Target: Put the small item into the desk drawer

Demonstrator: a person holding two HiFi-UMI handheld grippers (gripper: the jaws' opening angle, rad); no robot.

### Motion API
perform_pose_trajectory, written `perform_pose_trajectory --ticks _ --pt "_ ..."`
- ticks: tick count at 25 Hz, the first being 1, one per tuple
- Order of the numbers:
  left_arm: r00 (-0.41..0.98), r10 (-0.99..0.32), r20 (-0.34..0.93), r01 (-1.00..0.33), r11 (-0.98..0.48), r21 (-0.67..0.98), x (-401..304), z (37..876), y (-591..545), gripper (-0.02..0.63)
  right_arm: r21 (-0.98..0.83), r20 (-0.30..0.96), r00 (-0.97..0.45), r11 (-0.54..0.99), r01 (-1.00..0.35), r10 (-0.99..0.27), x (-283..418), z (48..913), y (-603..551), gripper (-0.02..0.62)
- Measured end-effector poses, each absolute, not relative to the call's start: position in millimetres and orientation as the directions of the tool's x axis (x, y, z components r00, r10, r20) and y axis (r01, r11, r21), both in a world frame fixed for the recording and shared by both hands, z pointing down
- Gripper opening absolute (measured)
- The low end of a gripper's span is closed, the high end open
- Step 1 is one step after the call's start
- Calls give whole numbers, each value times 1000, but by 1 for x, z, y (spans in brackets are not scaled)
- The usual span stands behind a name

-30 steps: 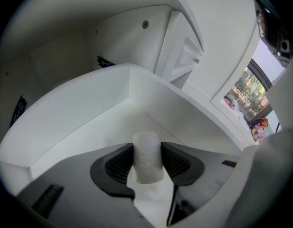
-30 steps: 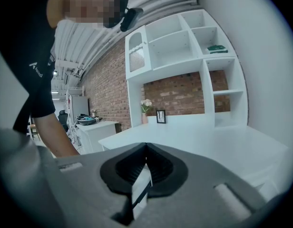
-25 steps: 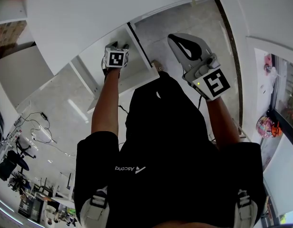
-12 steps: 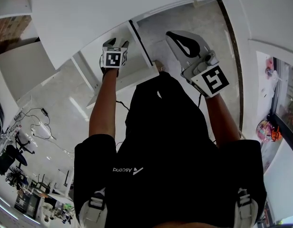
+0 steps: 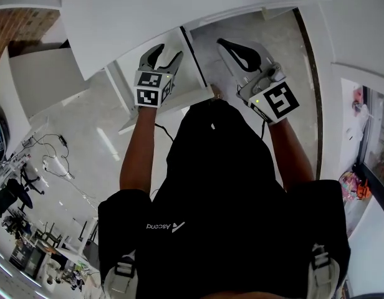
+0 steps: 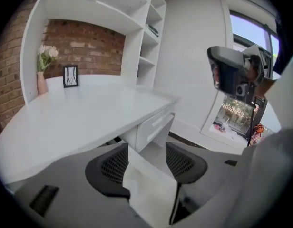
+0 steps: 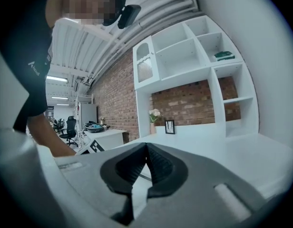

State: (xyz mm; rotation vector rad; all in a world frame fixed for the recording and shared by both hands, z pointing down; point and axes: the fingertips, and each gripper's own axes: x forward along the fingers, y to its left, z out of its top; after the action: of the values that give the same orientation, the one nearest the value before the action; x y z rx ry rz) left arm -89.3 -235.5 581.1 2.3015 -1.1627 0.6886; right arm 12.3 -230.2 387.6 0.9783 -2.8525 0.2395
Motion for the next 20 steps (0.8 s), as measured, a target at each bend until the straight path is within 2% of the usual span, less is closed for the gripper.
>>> perform_pose_trajectory --ticks 7,13,20 --pt "581 -706 405 -802 -582 135 -73 480 -228 214 -71 96 -808 805 -588 -582 3 369 -220 0" --pt "576 -779 248 -814 -574 88 -75 402 -217 141 -52 55 -821 820 -571 -568 -5 346 -207 1" --pt "594 -799 93 -804 -592 54 -68 325 -198 56 -33 3 -833 832 -553 -554 -11 317 -190 1"
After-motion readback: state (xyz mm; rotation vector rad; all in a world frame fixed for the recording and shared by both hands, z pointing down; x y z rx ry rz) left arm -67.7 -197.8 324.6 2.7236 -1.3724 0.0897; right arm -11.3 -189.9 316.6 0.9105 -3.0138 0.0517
